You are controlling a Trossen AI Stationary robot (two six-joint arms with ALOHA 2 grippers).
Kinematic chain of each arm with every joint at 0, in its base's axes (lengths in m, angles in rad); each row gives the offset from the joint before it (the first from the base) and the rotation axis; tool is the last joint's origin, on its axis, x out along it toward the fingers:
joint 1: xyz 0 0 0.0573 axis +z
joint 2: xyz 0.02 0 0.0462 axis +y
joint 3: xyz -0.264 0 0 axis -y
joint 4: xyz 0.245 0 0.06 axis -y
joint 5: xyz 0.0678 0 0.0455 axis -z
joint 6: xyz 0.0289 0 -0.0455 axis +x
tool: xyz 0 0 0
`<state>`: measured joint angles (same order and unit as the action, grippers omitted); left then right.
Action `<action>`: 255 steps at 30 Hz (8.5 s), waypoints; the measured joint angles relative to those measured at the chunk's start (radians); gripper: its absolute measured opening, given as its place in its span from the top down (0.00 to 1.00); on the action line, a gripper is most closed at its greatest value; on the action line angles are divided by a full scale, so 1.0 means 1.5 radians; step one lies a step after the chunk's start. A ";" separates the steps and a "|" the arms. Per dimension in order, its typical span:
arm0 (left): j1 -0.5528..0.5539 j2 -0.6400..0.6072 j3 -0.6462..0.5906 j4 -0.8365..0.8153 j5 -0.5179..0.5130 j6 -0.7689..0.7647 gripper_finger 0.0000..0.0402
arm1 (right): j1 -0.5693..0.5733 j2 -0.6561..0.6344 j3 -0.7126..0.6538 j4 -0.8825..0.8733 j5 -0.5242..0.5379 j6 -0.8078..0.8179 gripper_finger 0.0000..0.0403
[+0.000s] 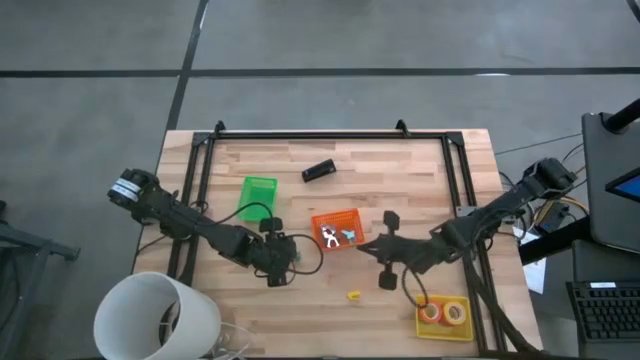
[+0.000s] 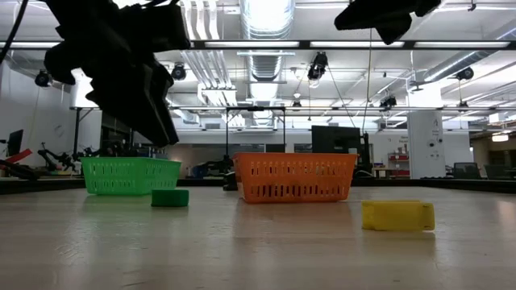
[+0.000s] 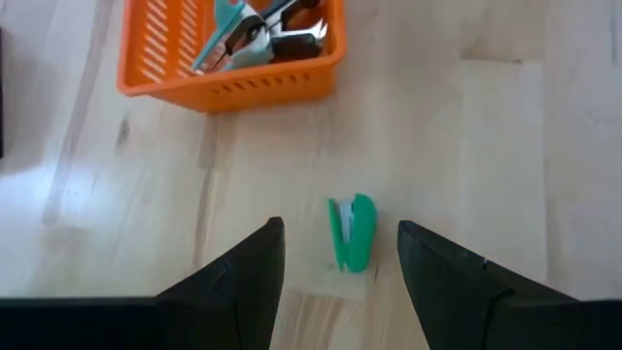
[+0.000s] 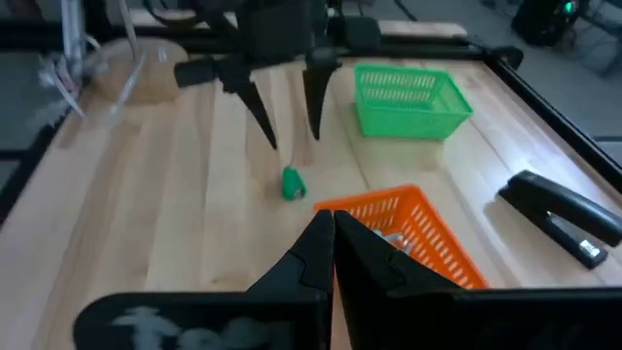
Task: Pick and place Stapler, Stapler remover, tape
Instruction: Put the green stapler into the green bin, then put the yellow stapler into the green bin
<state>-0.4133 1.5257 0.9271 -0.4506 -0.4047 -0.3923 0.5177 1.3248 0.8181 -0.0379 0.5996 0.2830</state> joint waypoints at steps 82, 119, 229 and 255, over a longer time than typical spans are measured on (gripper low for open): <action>0.067 -0.052 -0.169 0.204 -0.045 0.033 0.83 | 0.001 -0.053 -0.112 0.099 0.001 -0.002 0.98; 0.107 -0.190 -0.221 -0.067 -0.278 -0.336 0.50 | 0.000 -0.053 -0.113 0.104 -0.001 0.009 0.98; 0.019 0.060 0.049 0.048 -0.209 0.049 0.80 | 0.030 -0.143 -0.119 0.022 0.089 0.053 0.77; 0.149 -0.205 -0.307 0.051 -0.344 -0.424 0.80 | 0.030 -0.140 -0.123 0.032 0.090 0.056 0.81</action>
<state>-0.1902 1.2175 0.4660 -0.3734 -0.9211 -1.0278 0.5621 1.1145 0.6337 0.0104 0.7345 0.3671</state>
